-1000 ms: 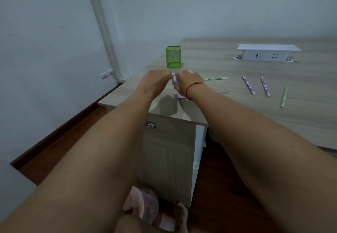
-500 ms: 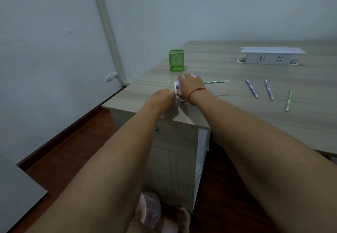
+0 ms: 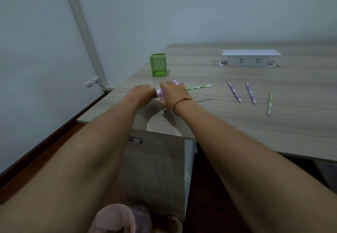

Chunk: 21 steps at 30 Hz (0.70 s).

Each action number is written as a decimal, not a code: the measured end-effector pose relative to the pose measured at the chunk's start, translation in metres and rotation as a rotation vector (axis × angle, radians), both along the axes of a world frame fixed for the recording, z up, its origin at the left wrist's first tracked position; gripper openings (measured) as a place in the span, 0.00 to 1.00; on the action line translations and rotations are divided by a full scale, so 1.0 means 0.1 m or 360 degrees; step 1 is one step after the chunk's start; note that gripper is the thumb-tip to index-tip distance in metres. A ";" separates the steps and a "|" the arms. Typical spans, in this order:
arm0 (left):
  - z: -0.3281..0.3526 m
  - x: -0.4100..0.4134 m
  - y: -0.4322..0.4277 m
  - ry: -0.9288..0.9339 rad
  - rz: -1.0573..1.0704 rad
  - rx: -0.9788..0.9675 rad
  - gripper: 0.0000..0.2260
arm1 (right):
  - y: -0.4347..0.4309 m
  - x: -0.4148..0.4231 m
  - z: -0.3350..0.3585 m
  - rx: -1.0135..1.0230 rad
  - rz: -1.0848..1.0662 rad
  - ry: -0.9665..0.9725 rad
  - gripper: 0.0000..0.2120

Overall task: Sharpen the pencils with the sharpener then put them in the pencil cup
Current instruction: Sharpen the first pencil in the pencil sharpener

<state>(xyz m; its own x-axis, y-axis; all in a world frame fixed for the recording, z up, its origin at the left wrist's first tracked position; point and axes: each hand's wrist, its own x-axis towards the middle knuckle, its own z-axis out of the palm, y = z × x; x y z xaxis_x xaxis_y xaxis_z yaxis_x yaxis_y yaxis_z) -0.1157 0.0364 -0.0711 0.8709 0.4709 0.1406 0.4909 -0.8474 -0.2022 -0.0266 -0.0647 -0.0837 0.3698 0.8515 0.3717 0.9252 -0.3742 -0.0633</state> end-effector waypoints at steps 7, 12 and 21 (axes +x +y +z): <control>0.08 -0.01 -0.01 -0.0044 -0.0082 0.0266 0.08 | 0.00 0.00 0.03 -0.0062 -0.0025 0.0000 0.17; 0.24 -0.03 -0.03 -0.0167 -0.0160 0.0335 0.09 | 0.04 0.00 0.06 -0.0071 -0.0058 0.0029 0.16; 0.26 -0.21 -0.27 -0.0391 -0.0166 0.0312 0.11 | 0.04 -0.04 0.11 -0.0083 -0.0089 0.0057 0.17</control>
<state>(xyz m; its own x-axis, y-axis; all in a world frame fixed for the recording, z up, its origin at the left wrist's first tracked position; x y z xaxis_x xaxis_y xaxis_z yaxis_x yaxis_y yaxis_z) -0.1365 0.0093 -0.0453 0.8417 0.3241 0.4318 0.4578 -0.8525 -0.2525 -0.0311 -0.0609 -0.0729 0.4295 0.8470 0.3132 0.9003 -0.4287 -0.0751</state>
